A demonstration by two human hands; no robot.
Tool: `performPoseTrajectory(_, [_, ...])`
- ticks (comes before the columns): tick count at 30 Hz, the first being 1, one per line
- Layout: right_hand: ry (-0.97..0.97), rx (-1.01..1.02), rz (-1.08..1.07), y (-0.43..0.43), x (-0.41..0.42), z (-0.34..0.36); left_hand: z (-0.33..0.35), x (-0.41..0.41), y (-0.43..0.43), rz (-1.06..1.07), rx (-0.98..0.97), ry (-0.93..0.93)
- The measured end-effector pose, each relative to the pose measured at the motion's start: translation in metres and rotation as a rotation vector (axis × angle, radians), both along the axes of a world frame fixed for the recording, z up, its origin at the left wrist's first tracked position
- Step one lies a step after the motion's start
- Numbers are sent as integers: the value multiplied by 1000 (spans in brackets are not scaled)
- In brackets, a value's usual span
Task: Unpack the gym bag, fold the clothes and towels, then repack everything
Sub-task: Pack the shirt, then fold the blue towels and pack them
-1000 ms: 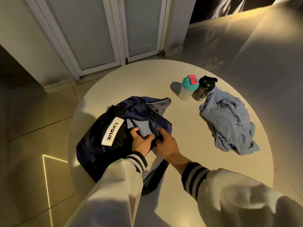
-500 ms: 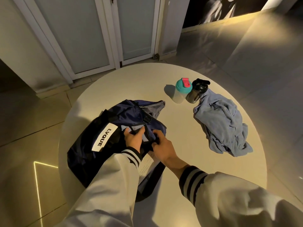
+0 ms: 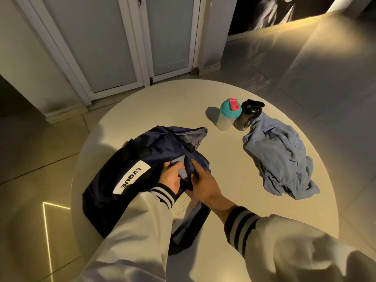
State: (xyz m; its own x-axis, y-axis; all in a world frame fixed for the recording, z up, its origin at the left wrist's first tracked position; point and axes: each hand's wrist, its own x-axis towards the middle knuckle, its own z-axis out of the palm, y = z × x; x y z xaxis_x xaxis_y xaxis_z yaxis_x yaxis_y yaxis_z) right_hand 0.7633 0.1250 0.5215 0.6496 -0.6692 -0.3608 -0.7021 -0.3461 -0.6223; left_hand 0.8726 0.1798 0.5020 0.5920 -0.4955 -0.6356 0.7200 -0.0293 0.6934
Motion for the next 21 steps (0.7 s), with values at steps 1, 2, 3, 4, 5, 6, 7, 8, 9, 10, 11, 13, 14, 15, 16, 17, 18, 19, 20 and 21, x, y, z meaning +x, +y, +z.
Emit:
performPoseTrajectory(1, [-3,5,-12,0,1,-1,-1,-2,1,-21,5,-33])
performPoseTrajectory(2, [-10,5,-23,2,1,-1,-4,-5,4,-47,50,-109])
performPoseTrajectory(3, [-23,-1,-31,4,2,-1,-7,-8,8,-69,115,-203])
performPoseTrajectory(4, [-36,-4,-38,6,1,0,-7,-14,12,-78,187,-295])
performPoseTrajectory(5, [-46,-4,-44,8,1,0,-8,-20,17,-76,247,-373])
performPoseTrajectory(6, [-56,0,-51,10,1,1,-9,-26,21,-83,278,-437])
performPoseTrajectory(7, [-65,3,-60,11,1,0,-8,-31,23,-109,294,-497])
performPoseTrajectory(8, [-79,6,-64,13,1,-2,-9,-35,23,-159,311,-549])
performPoseTrajectory(9, [-97,2,-70,13,1,-3,-10,-37,23,-212,325,-596])
performPoseTrajectory(10, [-103,-12,-78,14,1,-5,-10,-37,22,-262,331,-620])
performPoseTrajectory(11, [-96,-36,-90,13,1,-7,-9,-35,20,-290,325,-619])
performPoseTrajectory(13, [-40,-77,-131,9,-1,-11,-9,-31,16,-339,313,-608])
performPoseTrajectory(14, [-18,-79,-152,7,-2,-12,-7,-29,14,-360,304,-612])
performPoseTrajectory(15, [-6,-70,-163,5,-3,-13,-7,-27,12,-369,297,-614])
performPoseTrajectory(16, [-1,-54,-159,3,-2,-14,-6,-25,10,-366,296,-614])
performPoseTrajectory(17, [4,-30,-148,1,-2,-15,-6,-24,9,-350,298,-615])
performPoseTrajectory(18, [12,-3,-142,0,-1,-14,-5,-25,9,-330,307,-617])
performPoseTrajectory(19, [21,23,-153,-1,-1,-14,-3,-27,11,-305,319,-620])
performPoseTrajectory(20, [32,37,-173,-1,-1,-13,-1,-31,13,-289,340,-629])
performPoseTrajectory(21, [44,41,-199,-2,-4,-12,-1,-34,15,-285,363,-646])
